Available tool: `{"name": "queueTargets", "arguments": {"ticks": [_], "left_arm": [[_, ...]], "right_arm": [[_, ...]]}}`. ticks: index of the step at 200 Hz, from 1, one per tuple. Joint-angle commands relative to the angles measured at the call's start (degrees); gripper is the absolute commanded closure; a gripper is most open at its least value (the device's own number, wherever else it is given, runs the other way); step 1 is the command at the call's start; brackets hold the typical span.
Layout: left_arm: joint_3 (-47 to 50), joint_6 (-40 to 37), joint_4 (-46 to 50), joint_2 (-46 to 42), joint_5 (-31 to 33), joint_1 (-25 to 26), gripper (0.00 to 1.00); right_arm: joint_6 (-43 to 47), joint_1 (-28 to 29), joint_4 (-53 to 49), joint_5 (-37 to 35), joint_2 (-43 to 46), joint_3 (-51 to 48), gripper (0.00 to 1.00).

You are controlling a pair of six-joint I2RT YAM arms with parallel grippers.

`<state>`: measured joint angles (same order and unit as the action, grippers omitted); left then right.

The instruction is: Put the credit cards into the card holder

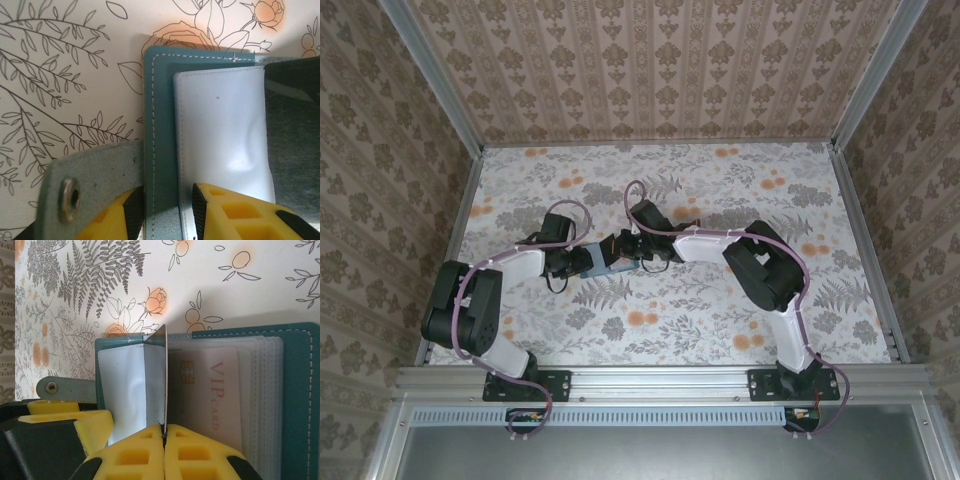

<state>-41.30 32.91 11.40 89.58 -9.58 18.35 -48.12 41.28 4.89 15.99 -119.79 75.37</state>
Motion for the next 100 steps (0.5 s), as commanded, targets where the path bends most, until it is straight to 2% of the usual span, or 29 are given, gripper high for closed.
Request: {"name": "queueTargets", "arguments": {"ticks": [1,54,100], "left_arm": [[1.2,-1.3,-3.7,5.4,0.6,1.2,0.63],[1.2,-1.2,-3.9,5.5,0.5,1.2,0.63],[1.5,-1.2,-3.7,5.3,0.9,1.3,0.64]], "right_arm": [[0.4,0.9,-4.4,-2.4,-2.4,0.8,0.92],[0.4,2.3,-4.7,-2.3,-2.4,1.2,0.92],[0.0,2.1,-3.4,-3.9,0.9,-3.1,0.92]]}}
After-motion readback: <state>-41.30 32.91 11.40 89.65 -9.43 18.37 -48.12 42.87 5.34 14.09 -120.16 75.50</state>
